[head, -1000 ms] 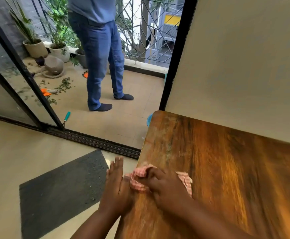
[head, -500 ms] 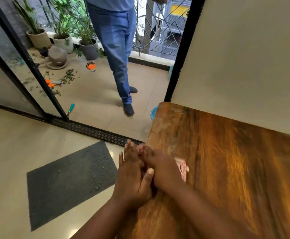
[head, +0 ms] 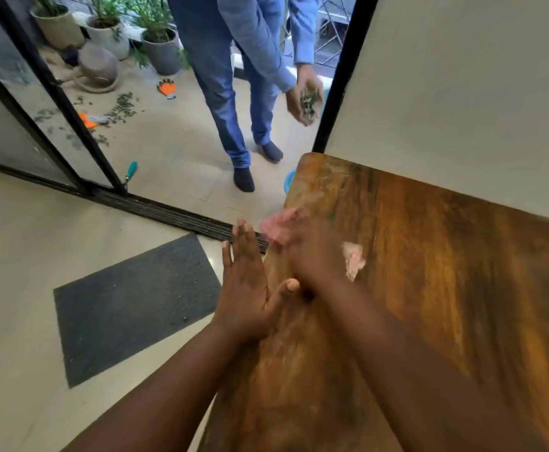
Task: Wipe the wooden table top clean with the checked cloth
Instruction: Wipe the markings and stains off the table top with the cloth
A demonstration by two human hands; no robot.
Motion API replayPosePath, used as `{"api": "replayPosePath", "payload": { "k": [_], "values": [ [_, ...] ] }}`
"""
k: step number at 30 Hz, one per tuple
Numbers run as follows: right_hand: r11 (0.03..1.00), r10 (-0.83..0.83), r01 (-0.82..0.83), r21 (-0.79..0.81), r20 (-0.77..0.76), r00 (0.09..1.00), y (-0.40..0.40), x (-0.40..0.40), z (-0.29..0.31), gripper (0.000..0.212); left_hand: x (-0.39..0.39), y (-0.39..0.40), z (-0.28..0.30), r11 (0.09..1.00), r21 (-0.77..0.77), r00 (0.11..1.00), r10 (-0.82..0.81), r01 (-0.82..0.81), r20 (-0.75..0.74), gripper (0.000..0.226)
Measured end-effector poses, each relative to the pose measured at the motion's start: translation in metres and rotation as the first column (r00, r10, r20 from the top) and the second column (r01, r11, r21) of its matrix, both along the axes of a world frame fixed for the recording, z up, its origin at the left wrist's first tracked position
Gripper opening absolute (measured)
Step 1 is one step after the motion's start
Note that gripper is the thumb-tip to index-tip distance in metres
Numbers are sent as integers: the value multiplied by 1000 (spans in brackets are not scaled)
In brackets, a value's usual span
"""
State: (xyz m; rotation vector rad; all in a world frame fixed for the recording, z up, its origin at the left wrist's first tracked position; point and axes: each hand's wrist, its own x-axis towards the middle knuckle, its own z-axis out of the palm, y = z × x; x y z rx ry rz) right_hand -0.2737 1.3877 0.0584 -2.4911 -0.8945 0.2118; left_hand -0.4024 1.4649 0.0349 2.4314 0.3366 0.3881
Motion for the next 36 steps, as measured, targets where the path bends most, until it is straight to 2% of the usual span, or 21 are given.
{"api": "replayPosePath", "payload": {
  "k": [2, 4, 7, 10, 13, 15, 18, 21, 24, 27, 29, 33, 36],
  "values": [
    [998, 51, -50, 43, -30, 998, -34, -54, -3, 30, -1, 1, -1, 1000, 5, 1000, -3, 3, 2, 95],
    [1000, 26, -26, 7, -53, 998, -80, -72, -7, 33, 0, 2, -1, 1000, 17, 1000, -4, 4, -27, 94],
    [993, -119, 119, -12, 7, 993, -97, -21, -13, 36, 0, 0, 0, 999, 27, 997, -16, 19, -82, 98],
    [966, -258, 258, 15, 2, 966, -54, 45, 0, 27, 3, 0, 0, 998, 56, 993, -24, 31, -119, 101],
    [956, -294, 293, 13, 24, 956, -15, 67, 2, 38, 4, 0, 1, 997, 75, 988, -6, 18, -153, 100],
    [975, -222, 222, 22, 9, 975, -15, 40, -5, 37, 4, -1, 2, 996, 86, 985, -1, 16, -170, 99],
    [998, -56, 55, -27, -23, 998, -59, -28, -11, 35, 7, 1, 1, 994, 109, 985, -9, 28, -175, 98],
    [998, 22, -23, -52, -17, 1000, -98, -41, -10, 38, 7, 2, 2, 994, 106, 979, -13, 35, -202, 95],
    [1000, -24, 25, -14, 89, 996, -90, 10, -15, 42, 9, 0, 4, 991, 102, 970, -55, 82, -238, 99],
    [969, -244, 246, -1, 121, 962, -54, 87, -14, 40, 11, 0, 1, 980, 142, 959, -94, 136, -268, 102],
    [944, -314, 327, -47, 179, 932, -29, 133, -13, 41, 12, 1, -2, 979, 155, 962, -91, 134, -258, 104],
    [943, -273, 312, -113, 270, 923, 9, 169, -13, 39, 12, 2, -5, 978, 159, 966, -92, 133, -241, 102],
    [945, -272, 309, -110, 262, 926, 16, 175, -14, 39, 12, 2, -4, 980, 159, 967, -80, 122, -244, 102]
  ]
}}
